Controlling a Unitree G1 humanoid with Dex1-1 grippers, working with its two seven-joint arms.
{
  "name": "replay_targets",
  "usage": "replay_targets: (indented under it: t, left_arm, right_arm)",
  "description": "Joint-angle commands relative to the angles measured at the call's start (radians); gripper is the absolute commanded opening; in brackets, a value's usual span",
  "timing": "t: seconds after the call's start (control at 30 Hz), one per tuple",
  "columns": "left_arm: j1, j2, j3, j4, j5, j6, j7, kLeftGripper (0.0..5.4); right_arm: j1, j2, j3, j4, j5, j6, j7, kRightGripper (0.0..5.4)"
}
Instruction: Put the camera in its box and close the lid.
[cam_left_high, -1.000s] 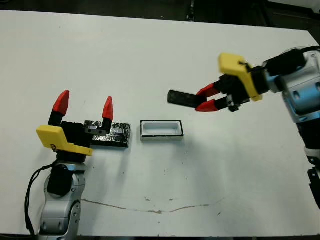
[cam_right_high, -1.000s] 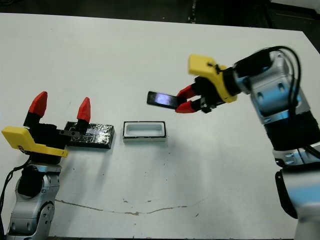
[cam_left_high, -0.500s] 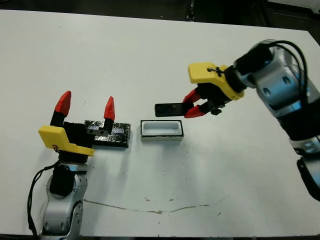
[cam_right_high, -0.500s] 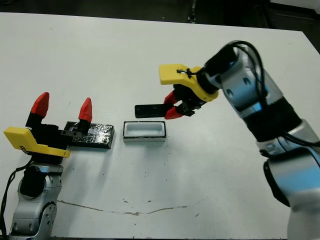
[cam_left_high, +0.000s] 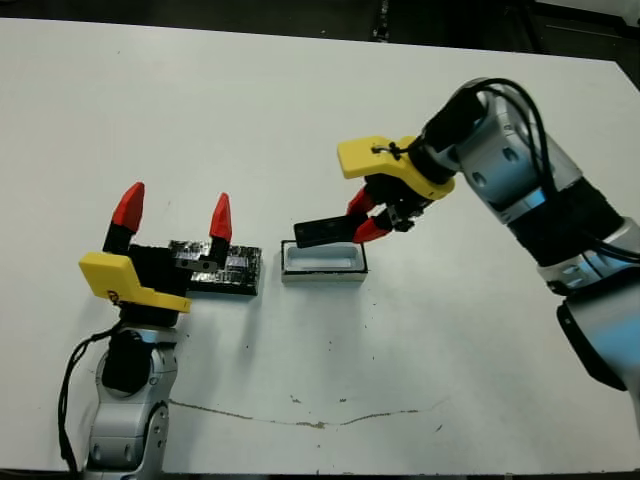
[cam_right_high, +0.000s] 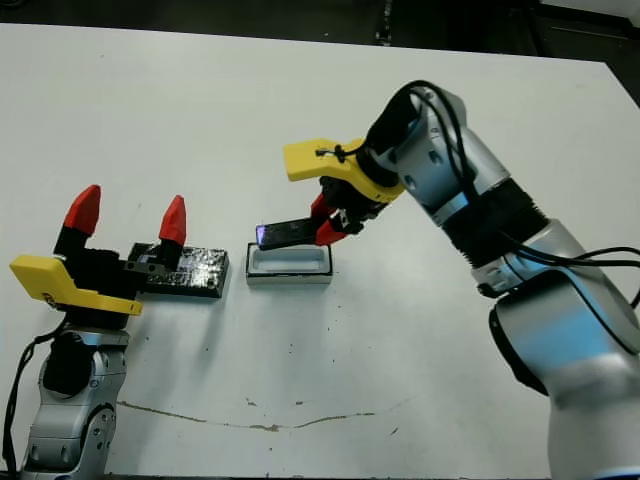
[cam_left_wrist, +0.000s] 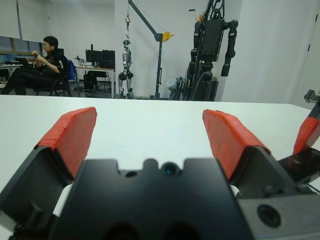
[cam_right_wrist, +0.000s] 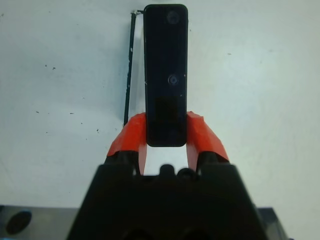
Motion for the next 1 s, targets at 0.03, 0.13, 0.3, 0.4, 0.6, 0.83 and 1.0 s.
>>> replay_targets:
  t: [0.03,0.13,0.3,0.4,0.6,0.83,1.0]
  left_arm:
    - [0.012,0.002,0.0,0.0,0.009,0.0,0.006,5.4]
    - [0.01,0.002,0.003,0.003,-0.001,-0.003,-0.001,5.4]
    - [0.009,0.005,0.004,0.008,0.005,-0.012,-0.001,5.4]
    - [0.01,0.002,0.005,0.007,0.001,-0.007,0.0,5.4]
    - [0.008,0.004,0.007,0.016,-0.014,-0.015,-0.009,5.4]
    - [0.01,0.004,0.008,0.017,-0.018,-0.02,-0.009,5.4]
    - [0.01,0.003,0.007,0.017,-0.023,-0.022,-0.011,5.4]
  right_arm:
    - [-0.016,0.01,0.017,-0.004,-0.015,-0.016,0.011,1.66]
    - [-0.013,0.013,0.024,-0.011,-0.03,-0.028,0.01,1.66]
    - [-0.002,0.016,0.037,-0.022,-0.062,-0.043,0.004,1.66]
    - [0.007,0.02,0.038,-0.028,-0.068,-0.017,0.011,1.66]
    - [0.024,0.012,0.05,-0.073,-0.103,-0.001,-0.005,1.66]
    - [0.033,0.014,0.063,-0.089,-0.132,0.042,-0.014,1.66]
    - [0.034,0.013,0.066,-0.082,-0.125,0.034,-0.002,1.66]
